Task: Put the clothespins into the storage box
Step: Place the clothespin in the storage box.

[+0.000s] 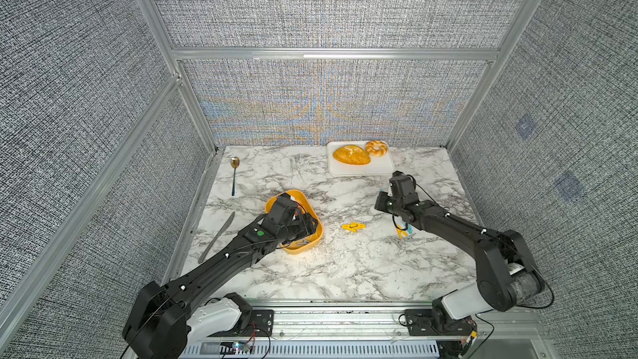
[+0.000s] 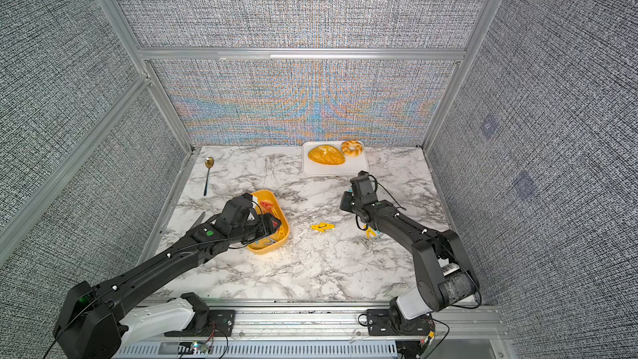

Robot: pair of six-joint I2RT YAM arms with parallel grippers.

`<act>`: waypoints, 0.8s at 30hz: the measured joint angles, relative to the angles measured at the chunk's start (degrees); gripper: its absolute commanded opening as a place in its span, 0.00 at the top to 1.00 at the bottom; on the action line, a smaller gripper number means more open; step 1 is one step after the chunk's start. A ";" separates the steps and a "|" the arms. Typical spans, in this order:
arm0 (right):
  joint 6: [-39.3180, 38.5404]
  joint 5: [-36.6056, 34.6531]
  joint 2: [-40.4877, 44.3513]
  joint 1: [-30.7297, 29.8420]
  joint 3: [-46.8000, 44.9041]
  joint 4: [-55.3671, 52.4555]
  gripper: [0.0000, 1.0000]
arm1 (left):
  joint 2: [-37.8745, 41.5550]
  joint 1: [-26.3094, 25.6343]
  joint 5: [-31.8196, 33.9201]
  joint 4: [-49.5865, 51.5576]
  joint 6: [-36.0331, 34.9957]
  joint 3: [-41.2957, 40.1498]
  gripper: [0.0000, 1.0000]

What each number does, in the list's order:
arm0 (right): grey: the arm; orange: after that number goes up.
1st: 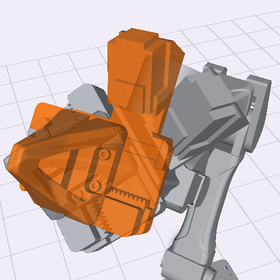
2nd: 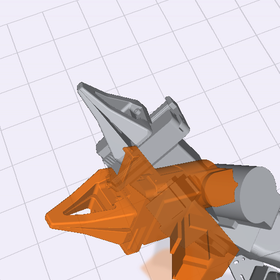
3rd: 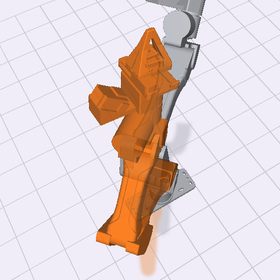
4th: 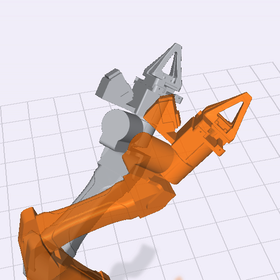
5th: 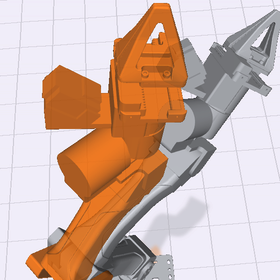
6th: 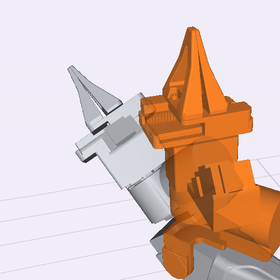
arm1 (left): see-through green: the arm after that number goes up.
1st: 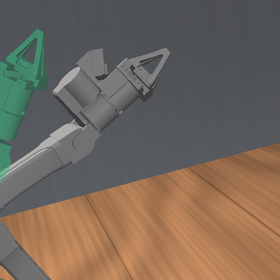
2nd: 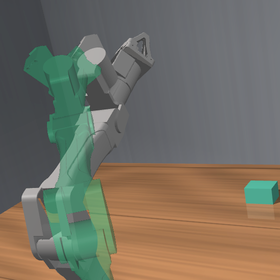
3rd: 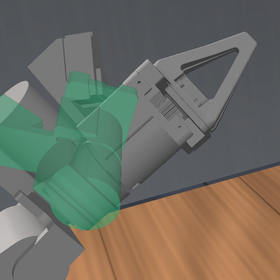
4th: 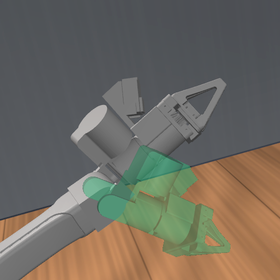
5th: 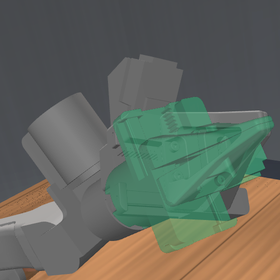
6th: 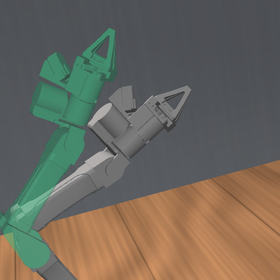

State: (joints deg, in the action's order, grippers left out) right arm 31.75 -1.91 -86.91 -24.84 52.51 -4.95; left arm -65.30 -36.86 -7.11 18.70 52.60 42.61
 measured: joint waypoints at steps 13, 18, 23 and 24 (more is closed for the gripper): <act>-2.47 2.34 -11.06 -22.99 21.14 -4.79 1.00 | 9.75 11.26 2.05 9.20 -2.64 0.55 0.24; -4.28 5.11 -17.11 -27.10 29.20 -6.29 0.93 | 12.52 14.97 2.25 11.82 -2.69 0.15 0.23; -6.21 8.07 -20.94 -28.06 33.86 -7.08 0.74 | 14.45 16.02 2.12 13.29 -2.86 0.31 0.23; -6.51 8.35 -21.00 -28.06 33.83 -7.32 0.71 | 14.62 16.06 1.97 13.51 -2.91 0.31 0.23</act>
State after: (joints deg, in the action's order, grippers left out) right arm 25.23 6.44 -107.92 -52.90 86.35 -12.27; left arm -50.68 -20.80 -5.15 32.21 49.69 42.92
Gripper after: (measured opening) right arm 0.238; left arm 0.770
